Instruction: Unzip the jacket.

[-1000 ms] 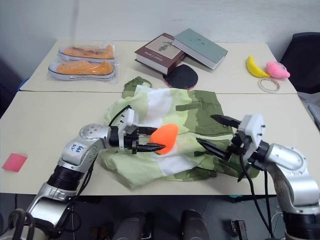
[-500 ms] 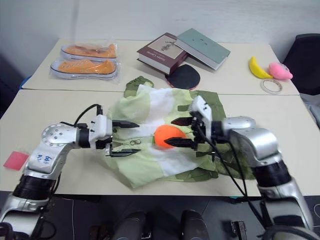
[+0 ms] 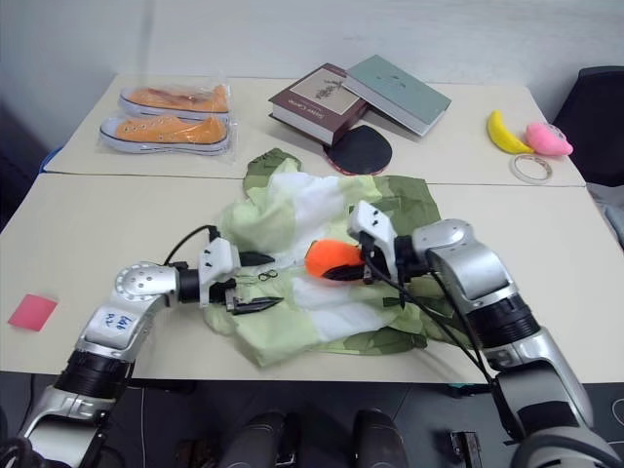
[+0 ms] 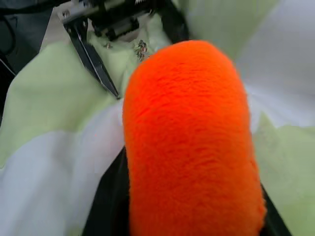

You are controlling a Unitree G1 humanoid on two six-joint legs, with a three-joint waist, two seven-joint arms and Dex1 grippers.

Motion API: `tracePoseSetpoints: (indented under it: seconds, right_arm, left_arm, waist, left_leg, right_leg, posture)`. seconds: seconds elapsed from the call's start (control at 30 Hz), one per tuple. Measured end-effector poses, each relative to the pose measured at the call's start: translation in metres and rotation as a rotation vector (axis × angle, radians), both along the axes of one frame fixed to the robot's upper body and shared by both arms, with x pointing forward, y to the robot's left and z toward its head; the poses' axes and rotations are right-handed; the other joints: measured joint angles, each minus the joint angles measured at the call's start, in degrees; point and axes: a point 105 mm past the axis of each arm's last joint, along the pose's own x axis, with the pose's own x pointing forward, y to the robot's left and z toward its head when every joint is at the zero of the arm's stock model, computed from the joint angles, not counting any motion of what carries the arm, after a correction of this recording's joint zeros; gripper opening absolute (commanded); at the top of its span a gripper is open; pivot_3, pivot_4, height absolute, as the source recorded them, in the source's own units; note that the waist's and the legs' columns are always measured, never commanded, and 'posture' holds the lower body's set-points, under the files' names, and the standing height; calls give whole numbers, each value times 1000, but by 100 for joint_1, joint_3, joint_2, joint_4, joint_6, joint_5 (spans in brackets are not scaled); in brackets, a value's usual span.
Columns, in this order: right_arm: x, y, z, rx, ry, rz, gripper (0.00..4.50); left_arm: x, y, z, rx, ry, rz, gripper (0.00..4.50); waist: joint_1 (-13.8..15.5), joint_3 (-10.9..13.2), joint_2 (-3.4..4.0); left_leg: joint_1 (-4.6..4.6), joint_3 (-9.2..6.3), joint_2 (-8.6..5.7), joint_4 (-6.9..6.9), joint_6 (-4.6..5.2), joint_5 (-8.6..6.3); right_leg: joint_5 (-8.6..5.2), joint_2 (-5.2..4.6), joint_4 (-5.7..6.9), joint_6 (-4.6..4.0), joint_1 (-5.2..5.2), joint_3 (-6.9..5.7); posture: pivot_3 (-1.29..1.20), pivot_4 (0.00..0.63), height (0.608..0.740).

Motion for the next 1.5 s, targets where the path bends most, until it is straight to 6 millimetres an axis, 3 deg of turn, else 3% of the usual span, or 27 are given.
tracePoseSetpoints:
  seconds: [0.07, 0.33, 0.43, 0.57, 0.67, 0.8, 0.9, 1.07, 1.1, 1.2, 1.3, 1.43, 1.5]
  right_arm:
    - [3, -22, 5, -16, -15, -51, 334]
    - [15, -141, -3, -77, -19, -428, 319]
    - [19, -202, -12, -103, -29, -643, 319]
    - [13, -279, -17, -200, -98, -947, 319]
    - [16, -307, -8, -214, -202, -1105, 319]
    - [24, -322, 18, -172, -339, -1232, 318]
    - [29, -319, 34, -146, -398, -1229, 318]
    - [31, -304, 27, -80, -279, -1159, 318]
    - [29, -296, 18, -75, -222, -1105, 1028]
    - [20, -287, -4, -94, -136, -1050, 2048]
    - [6, -285, -13, -81, -129, -1006, 2984]
    - [-20, -280, 9, 48, -274, -882, 4452]
    - [-29, -274, 23, 61, -369, -813, 4452]
  left_arm:
    - [0, 1, -5, 9, 13, 11, 4317]
    - [-2, 7, -17, -18, 47, 61, 4317]
    - [-3, 10, -22, -21, 56, 82, 4317]
    - [-5, 13, -25, -3, 44, 82, 4317]
    - [-4, 16, -28, 9, 34, 83, 4317]
    - [-1, 16, -31, 15, 20, 81, 4317]
    - [2, 16, -30, 15, -5, 75, 4317]
    - [8, 18, -26, 6, -44, 80, 4317]
    - [8, 19, -26, -7, -31, 85, 4500]
    - [2, 28, -26, -53, 25, 112, 4500]
    - [-8, 41, -19, -77, 59, 128, 4500]
    - [-30, 67, 7, -135, 81, 145, 4500]
    - [-37, 76, 23, -160, 65, 158, 4500]
  waist:
    - [17, -1, -1]
    - [-4, -14, 20]
    - [-19, -26, 41]
    - [-47, -62, 102]
    - [-127, -93, 152]
    - [-152, -125, 207]
    - [-143, -136, 224]
    - [-148, -149, 243]
    - [-146, -150, 244]
    - [-154, -146, 238]
    - [-165, -132, 217]
    - [-161, -96, 179]
    - [-158, -82, 157]
  left_leg:
    - [2, -3, 0, 1, 0, 0]
    - [59, 1, 10, -10, -2, -2]
    - [124, 13, 12, -36, -9, -9]
    - [139, 36, 23, -40, -13, -14]
    - [149, 47, 25, -41, -15, -14]
    - [156, 56, 25, -40, -16, -13]
    - [158, 52, 28, -40, -18, -13]
    - [156, 51, 29, -38, -16, -13]
    - [154, 49, 29, -39, -16, -13]
    - [130, 48, 32, -42, -16, -14]
    - [122, 50, 33, -56, -17, -16]
    - [120, 54, 35, -63, -17, -16]
    - [129, 51, 35, -62, -16, -18]
  right_leg:
    - [0, -3, -1, 0, 4, -1]
    - [0, -15, -24, 0, 68, 1]
    - [-1, -19, -38, 0, 117, 15]
    - [-1, -16, -43, -1, 116, 41]
    - [-2, -14, -57, -1, 116, 53]
    - [-2, -17, -52, -1, 114, 90]
    - [-2, -16, -50, -1, 116, 102]
    - [-2, -18, -47, -1, 115, 104]
    - [-2, -18, -45, -2, 113, 103]
    - [-3, -15, -29, -3, 91, 101]
    - [-4, -9, -35, -6, 82, 100]
    - [-5, -7, -46, -6, 80, 102]
    - [-5, -10, -65, -6, 91, 102]
  posture:
    - [0, 150, 740]
    - [0, 150, 740]
    - [0, 150, 740]
    - [0, 150, 740]
    - [0, 150, 740]
    - [0, 150, 740]
    - [0, 150, 740]
    - [0, 150, 740]
    - [0, 150, 740]
    - [0, 150, 740]
    - [0, 150, 740]
    - [0, 150, 740]
    - [0, 150, 740]
